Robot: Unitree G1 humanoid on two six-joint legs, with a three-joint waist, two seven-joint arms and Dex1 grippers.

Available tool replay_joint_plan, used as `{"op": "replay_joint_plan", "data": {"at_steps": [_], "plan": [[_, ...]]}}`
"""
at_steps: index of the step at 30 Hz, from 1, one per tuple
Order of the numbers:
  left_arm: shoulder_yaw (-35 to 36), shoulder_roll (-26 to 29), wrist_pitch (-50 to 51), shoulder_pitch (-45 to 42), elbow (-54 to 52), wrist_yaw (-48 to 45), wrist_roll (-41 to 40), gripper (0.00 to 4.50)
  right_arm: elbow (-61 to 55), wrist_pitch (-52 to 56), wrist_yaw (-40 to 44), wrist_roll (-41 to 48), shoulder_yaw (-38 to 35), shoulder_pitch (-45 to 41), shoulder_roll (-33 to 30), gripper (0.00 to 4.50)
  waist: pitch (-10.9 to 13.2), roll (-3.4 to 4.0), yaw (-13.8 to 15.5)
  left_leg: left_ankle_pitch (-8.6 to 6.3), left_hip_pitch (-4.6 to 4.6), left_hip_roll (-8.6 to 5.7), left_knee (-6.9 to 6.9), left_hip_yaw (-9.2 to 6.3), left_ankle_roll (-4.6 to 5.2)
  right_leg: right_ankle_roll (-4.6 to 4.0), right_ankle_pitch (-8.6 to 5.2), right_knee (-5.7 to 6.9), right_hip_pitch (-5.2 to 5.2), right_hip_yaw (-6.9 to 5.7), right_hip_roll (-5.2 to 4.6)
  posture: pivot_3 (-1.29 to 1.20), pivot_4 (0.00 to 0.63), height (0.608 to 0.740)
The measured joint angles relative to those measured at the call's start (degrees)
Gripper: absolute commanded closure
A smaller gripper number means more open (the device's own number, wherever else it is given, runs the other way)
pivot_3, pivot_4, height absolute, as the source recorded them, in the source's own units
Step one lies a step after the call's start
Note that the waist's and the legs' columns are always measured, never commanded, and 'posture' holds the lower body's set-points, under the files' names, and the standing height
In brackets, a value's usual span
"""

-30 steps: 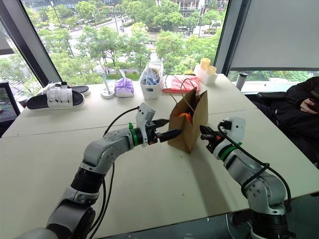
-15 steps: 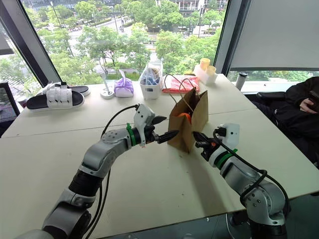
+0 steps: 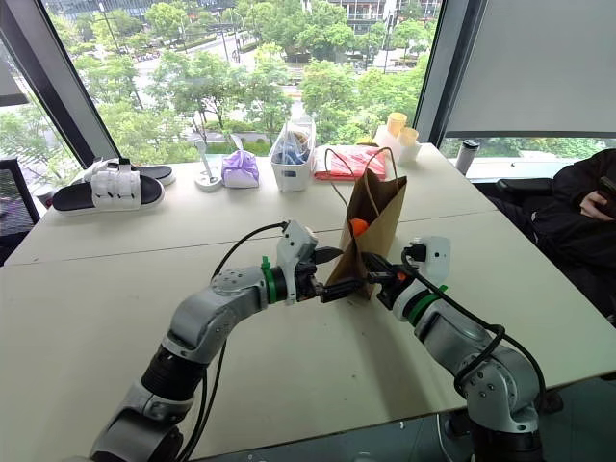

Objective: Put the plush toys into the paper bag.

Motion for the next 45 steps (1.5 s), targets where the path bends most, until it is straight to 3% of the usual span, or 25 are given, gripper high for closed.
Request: {"op": "replay_joint_plan", "data": {"at_steps": [11,15,20,24,31,36,45], "plan": [[-2.4,-4.6,-6.7,-1.6,7.6,7.6,9.3,0.00,-0.1,0.0,0.1,0.7,-0.3,-0.1,-0.5,4.47,0.0,0.03,0.0,-0.01,0.01,0.00,-0.01,-0.01,0.01,0.03,-0.02,-0.01,0.02,-0.02,0.01,0.00,0.150,0.740],[-2.2,-4.7,-7.4,-1.6,8.0,7.4,9.3,0.00,-2.9,0.6,3.1,5.6,-2.4,1.6,-2.7,4.47,0.0,0.04,0.0,-0.02,-0.01,0.00,-0.01,-0.04,0.04,0.05,-0.03,-0.04,0.03,-0.03,0.00,0.00,0.150,0.740],[-1.9,-4.2,-7.4,-1.6,8.0,6.4,9.3,0.00,-4.4,-0.9,7.3,16.2,-11.7,4.6,-7.4,4.47,0.0,0.04,0.1,-0.08,0.04,-0.02,0.04,-0.04,0.15,0.11,-0.07,-0.08,0.18,-0.04,-0.03,0.00,0.150,0.740],[-1.9,-4.3,-7.5,-1.6,8.0,6.2,9.3,0.00,2.3,-3.2,7.4,11.4,-12.6,4.1,-9.4,4.47,0.0,0.07,-0.1,-0.09,0.09,-0.01,0.03,0.01,0.15,0.11,-0.07,-0.05,0.17,-0.03,0.00,0.00,0.150,0.740],[-1.9,-4.8,-8.6,-2.5,9.4,6.5,9.9,0.00,10.5,-5.1,9.1,0.5,-5.1,-2.1,-11.0,4.47,0.0,0.18,0.0,-0.08,0.06,-0.01,0.03,0.00,0.14,0.11,-0.07,-0.06,0.14,-0.03,-0.01,0.00,0.150,0.740],[-2.2,-7.0,-9.9,-3.9,11.7,7.6,11.3,0.00,13.3,-5.1,11.6,-1.9,-1.2,-6.2,-10.2,4.47,0.0,0.19,0.1,-0.08,0.02,-0.03,0.04,-0.02,0.14,0.11,-0.07,-0.09,0.14,-0.03,-0.05,0.00,0.150,0.740],[-2.6,-12.6,-11.2,-5.6,16.2,10.6,14.3,0.00,12.4,-3.8,10.7,-2.6,-1.5,-6.7,-9.6,4.47,0.0,0.19,0.1,-0.08,0.02,-0.03,0.03,-0.05,0.14,0.12,-0.08,-0.10,0.15,-0.04,-0.05,0.00,0.150,0.740]]}}
